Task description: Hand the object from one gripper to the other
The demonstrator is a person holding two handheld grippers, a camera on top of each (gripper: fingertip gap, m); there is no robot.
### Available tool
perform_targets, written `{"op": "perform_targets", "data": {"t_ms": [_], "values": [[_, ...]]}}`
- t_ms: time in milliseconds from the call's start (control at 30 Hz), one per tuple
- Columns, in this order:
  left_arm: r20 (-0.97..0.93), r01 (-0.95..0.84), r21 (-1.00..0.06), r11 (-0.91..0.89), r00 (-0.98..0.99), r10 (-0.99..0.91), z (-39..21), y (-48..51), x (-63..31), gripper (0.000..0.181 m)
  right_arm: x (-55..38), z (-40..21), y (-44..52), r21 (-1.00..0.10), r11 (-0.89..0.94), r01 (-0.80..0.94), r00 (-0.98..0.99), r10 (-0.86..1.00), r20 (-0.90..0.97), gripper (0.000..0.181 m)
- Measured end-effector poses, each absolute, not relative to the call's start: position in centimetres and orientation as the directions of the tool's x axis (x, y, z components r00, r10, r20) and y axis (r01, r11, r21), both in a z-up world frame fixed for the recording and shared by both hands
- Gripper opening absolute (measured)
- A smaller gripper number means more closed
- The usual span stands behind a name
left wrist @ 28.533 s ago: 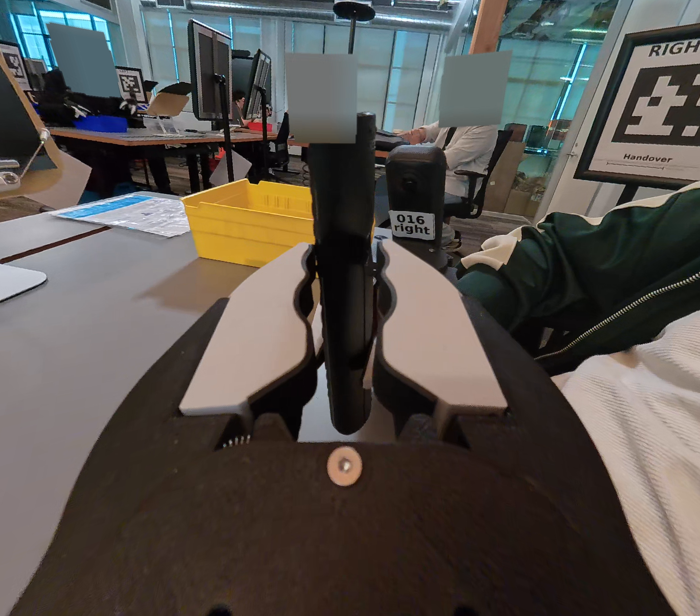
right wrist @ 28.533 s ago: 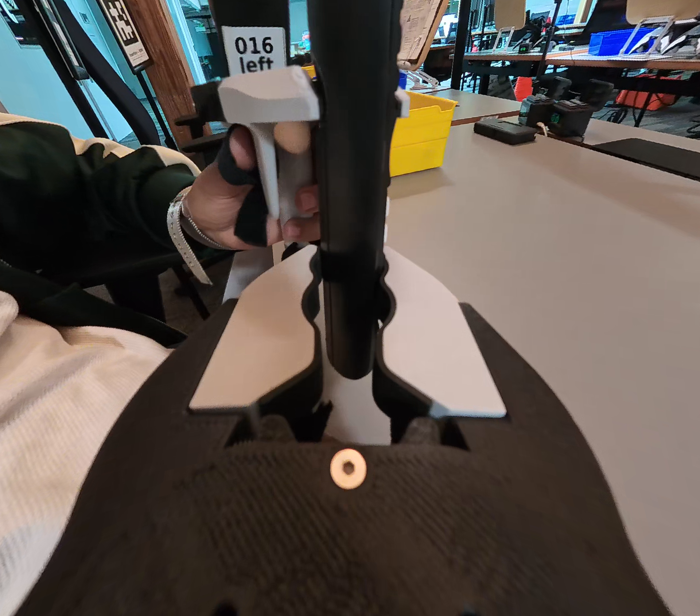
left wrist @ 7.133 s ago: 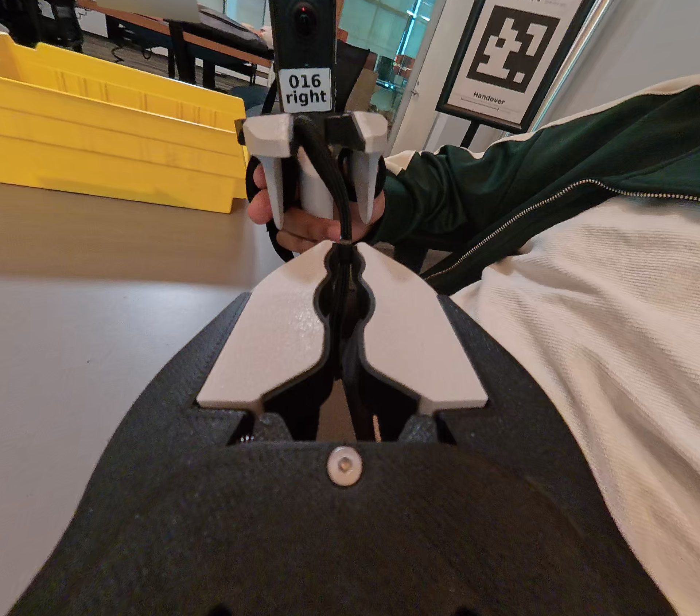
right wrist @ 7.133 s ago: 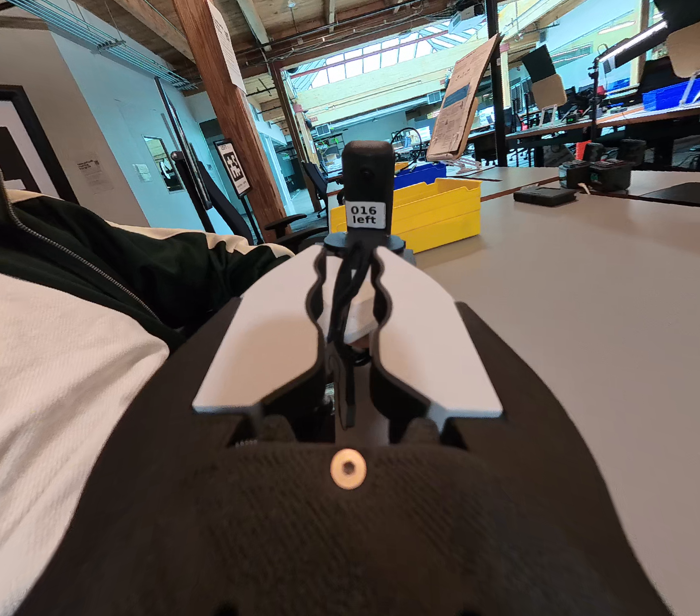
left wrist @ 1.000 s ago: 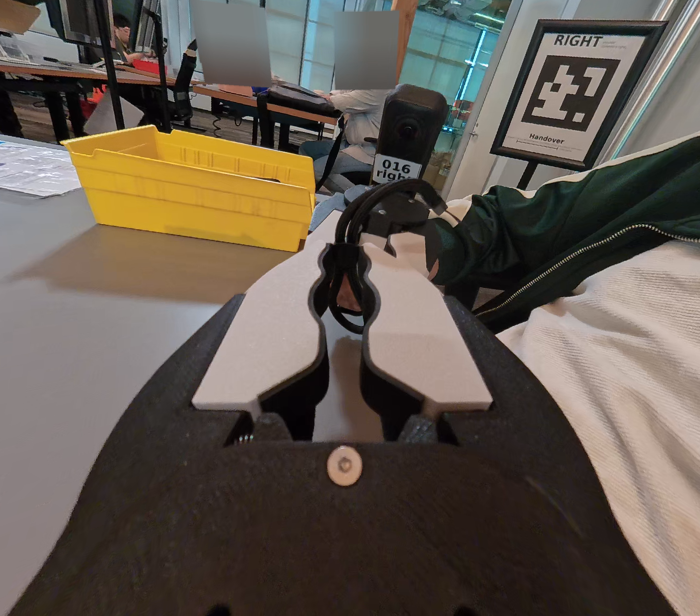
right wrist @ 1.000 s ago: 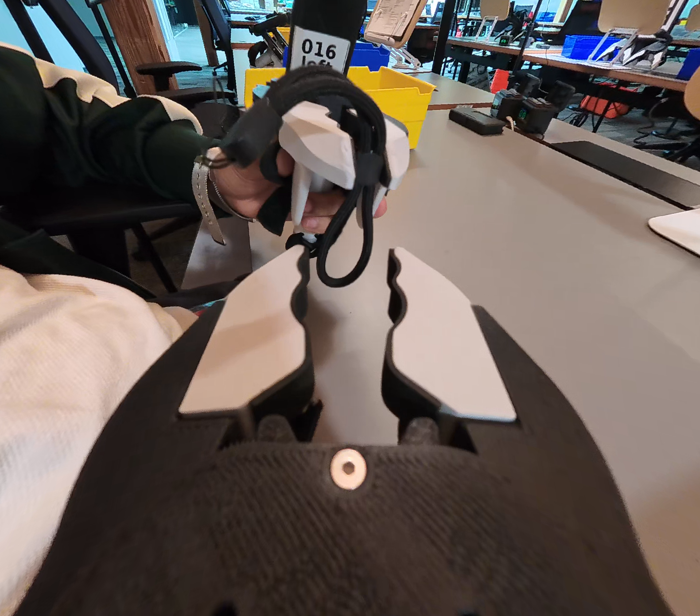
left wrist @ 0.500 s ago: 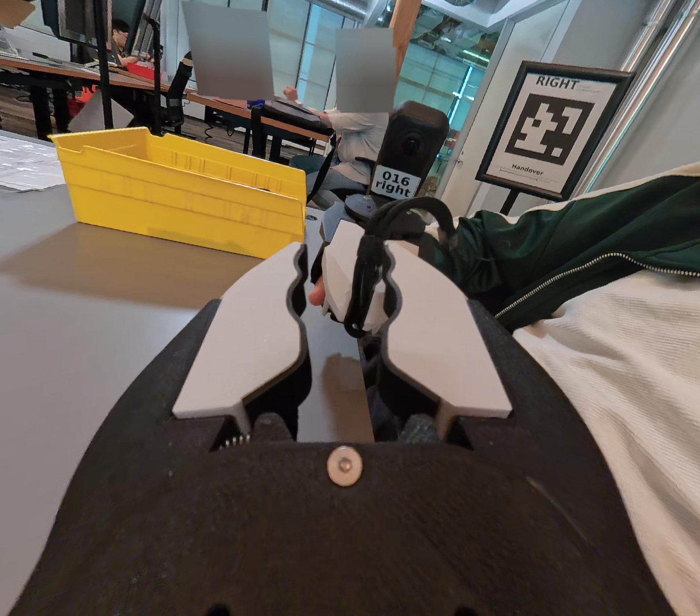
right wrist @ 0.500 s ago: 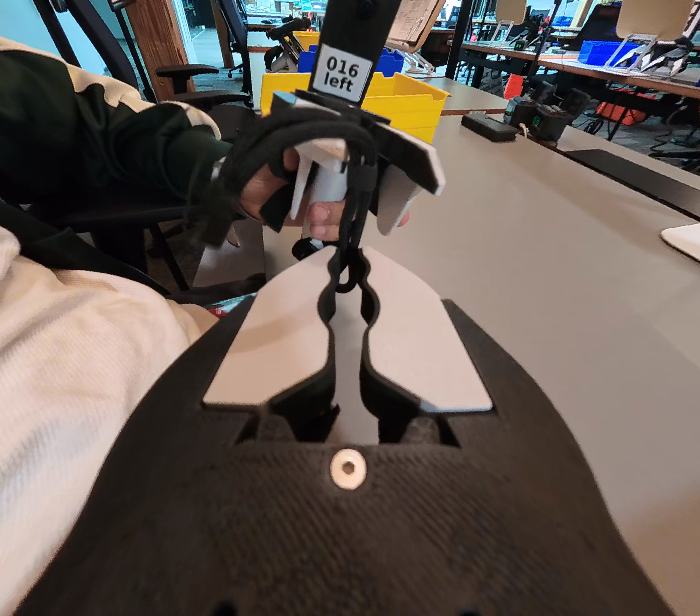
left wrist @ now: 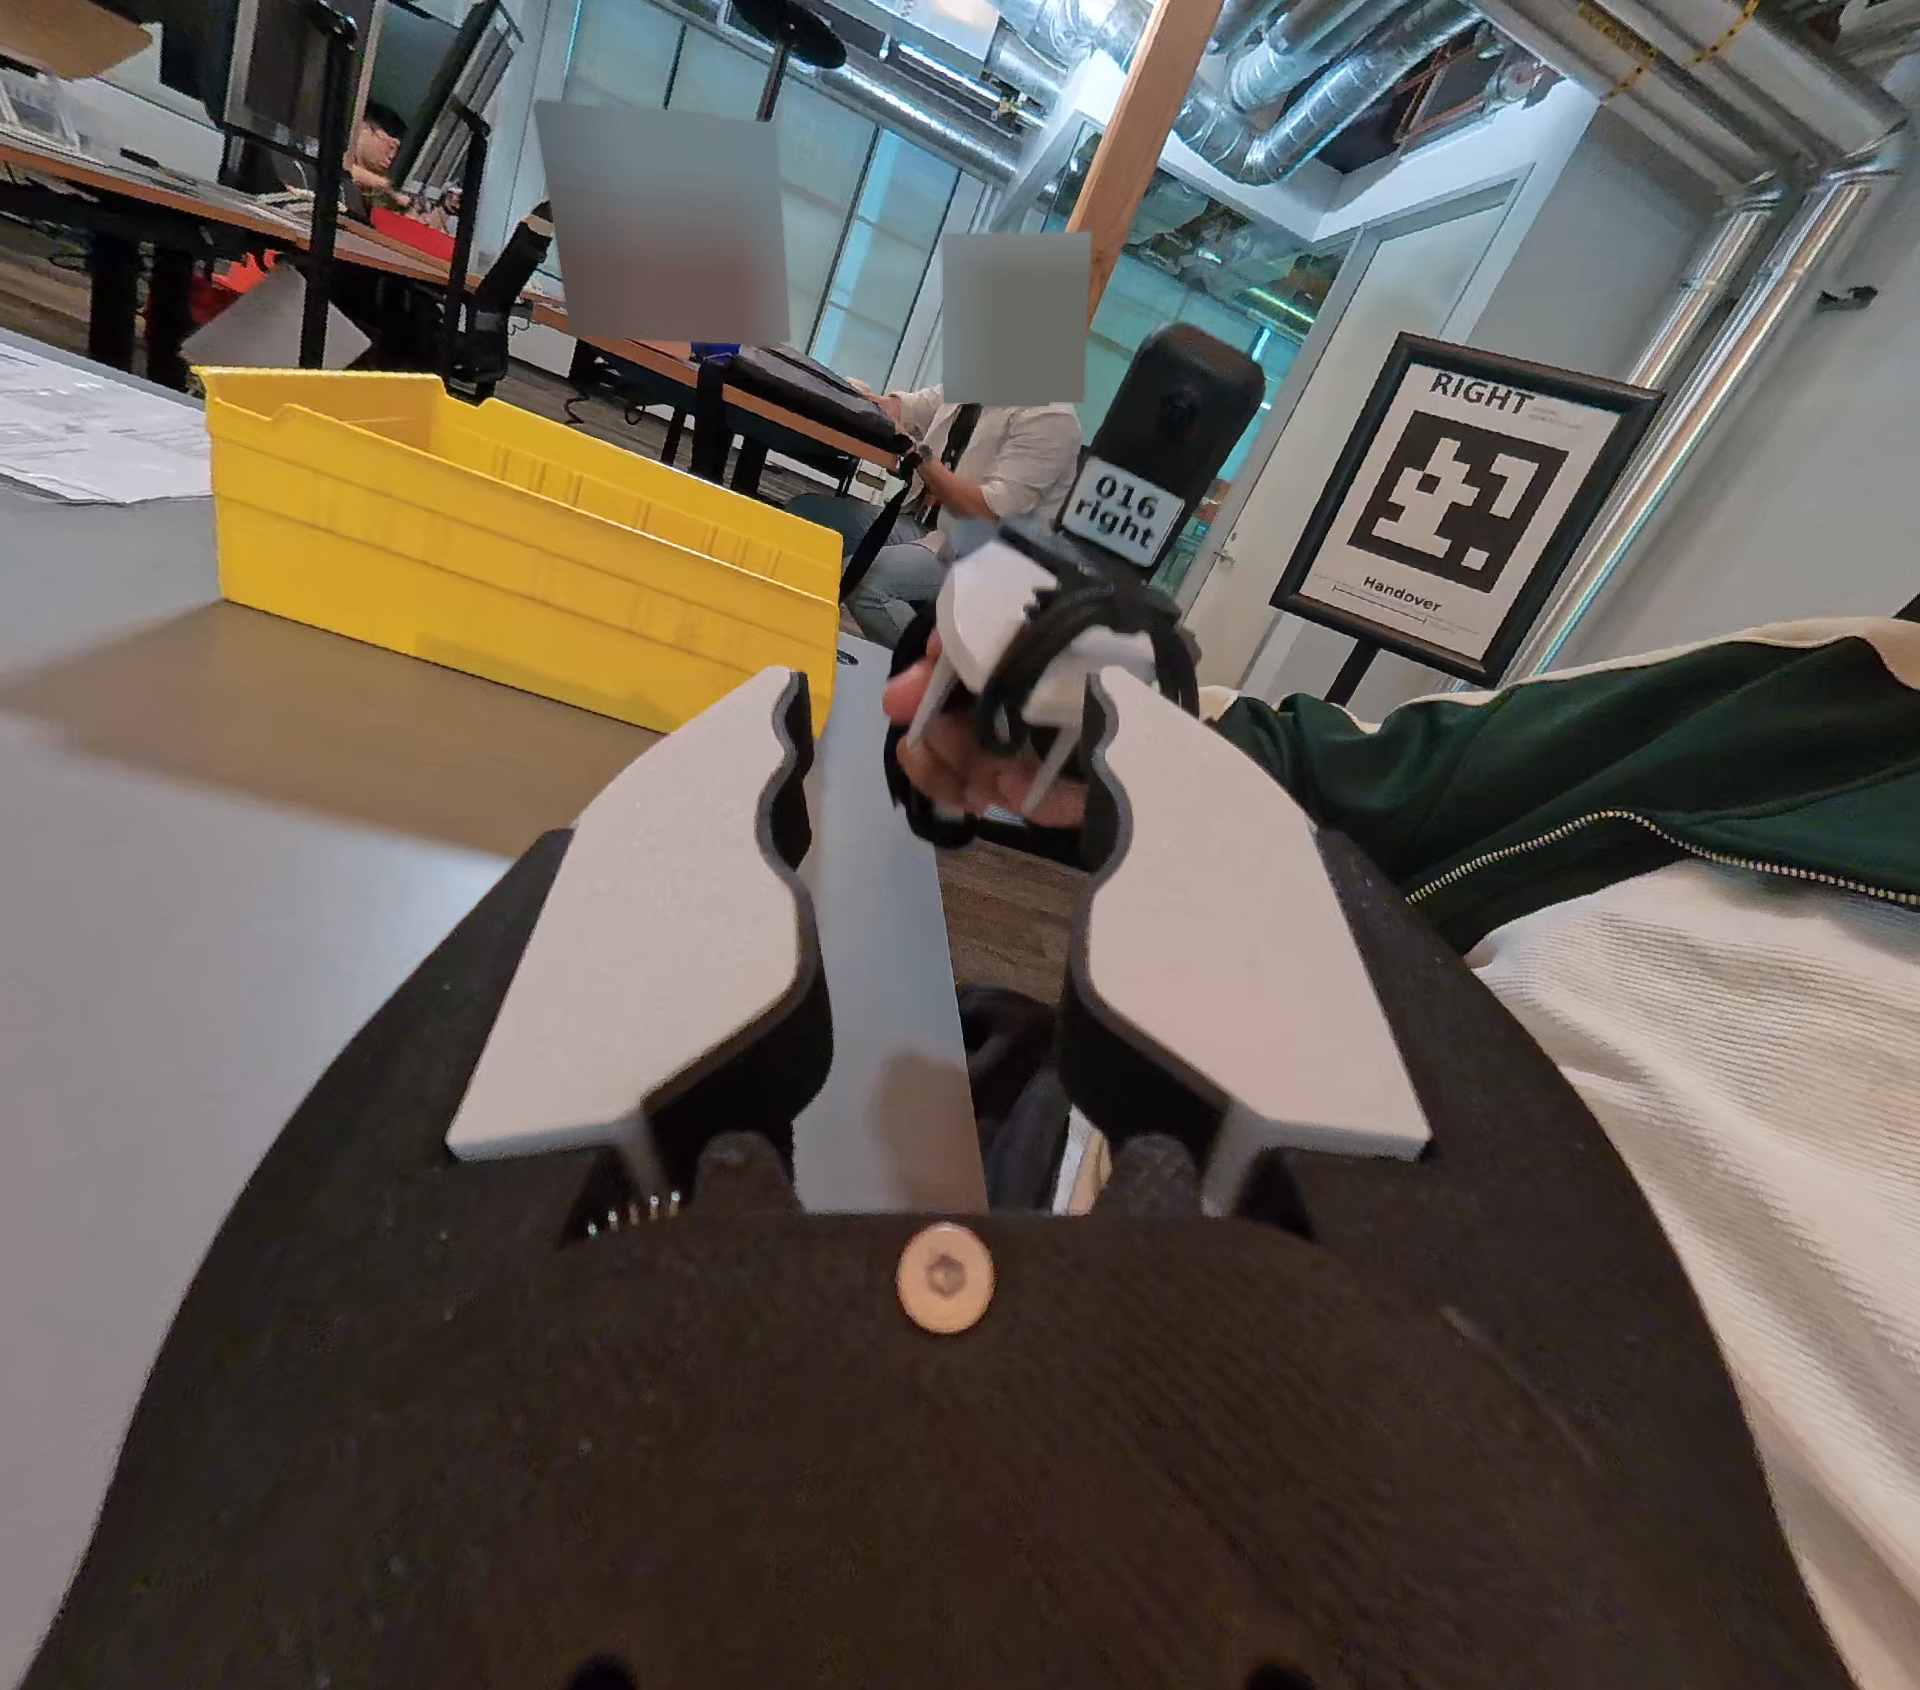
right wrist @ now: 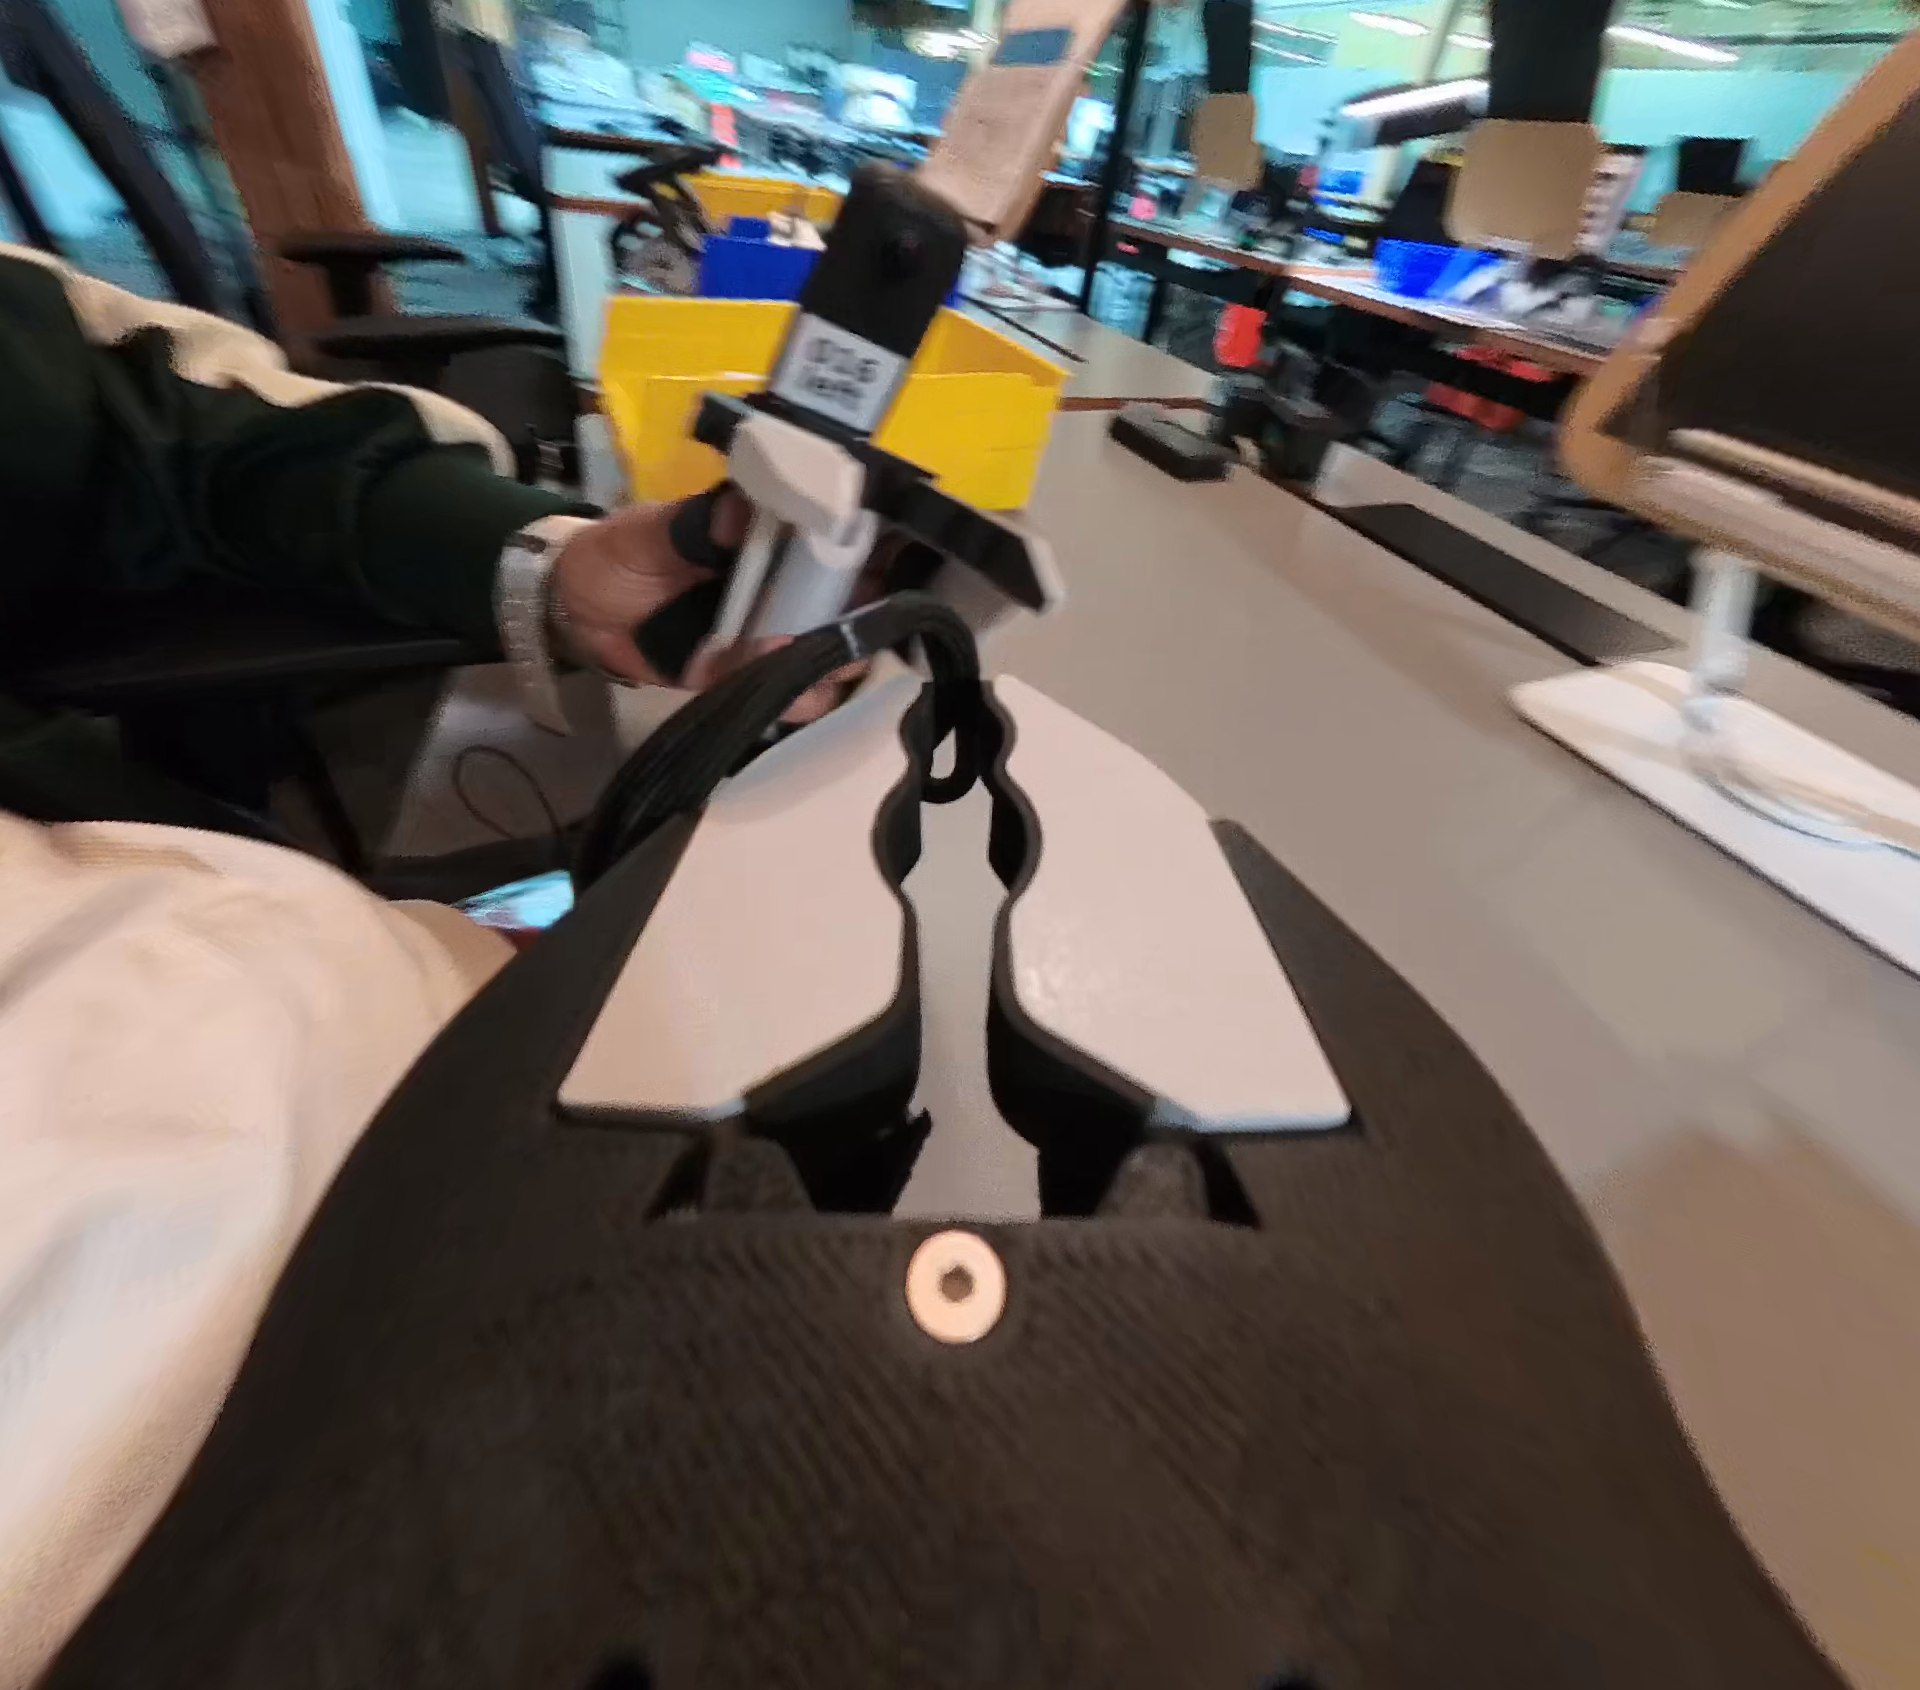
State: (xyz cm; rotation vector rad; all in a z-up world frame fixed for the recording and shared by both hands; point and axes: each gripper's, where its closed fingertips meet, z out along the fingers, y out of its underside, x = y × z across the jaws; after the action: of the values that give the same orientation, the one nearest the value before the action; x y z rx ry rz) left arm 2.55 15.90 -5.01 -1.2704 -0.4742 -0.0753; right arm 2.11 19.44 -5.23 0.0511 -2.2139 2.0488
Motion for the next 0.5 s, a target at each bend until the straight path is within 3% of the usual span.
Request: {"op": "perform_targets", "data": {"t_ms": [233,433,500], "values": [[0.402,0.336,-0.893,0.3,0.895,0.193,-5.4,16.1,2.5,0.048,-7.8,0.6,29.8,-0.957,0.213,-0.198,-0.784,0.551,0.285,0.008],[0.427,0.363,-0.882,0.301,0.885,0.183,-5.8,16.3,2.3,0.048,-15.4,-1.8,39.6,-0.926,0.375,-0.04,-0.552,0.764,0.334,0.008],[0.433,0.369,-0.879,0.301,0.883,0.183,-5.9,16.3,2.2,0.048,-17.2,-4.4,41.6,-0.894,0.44,0.085,-0.515,0.788,0.338,0.022]]}}
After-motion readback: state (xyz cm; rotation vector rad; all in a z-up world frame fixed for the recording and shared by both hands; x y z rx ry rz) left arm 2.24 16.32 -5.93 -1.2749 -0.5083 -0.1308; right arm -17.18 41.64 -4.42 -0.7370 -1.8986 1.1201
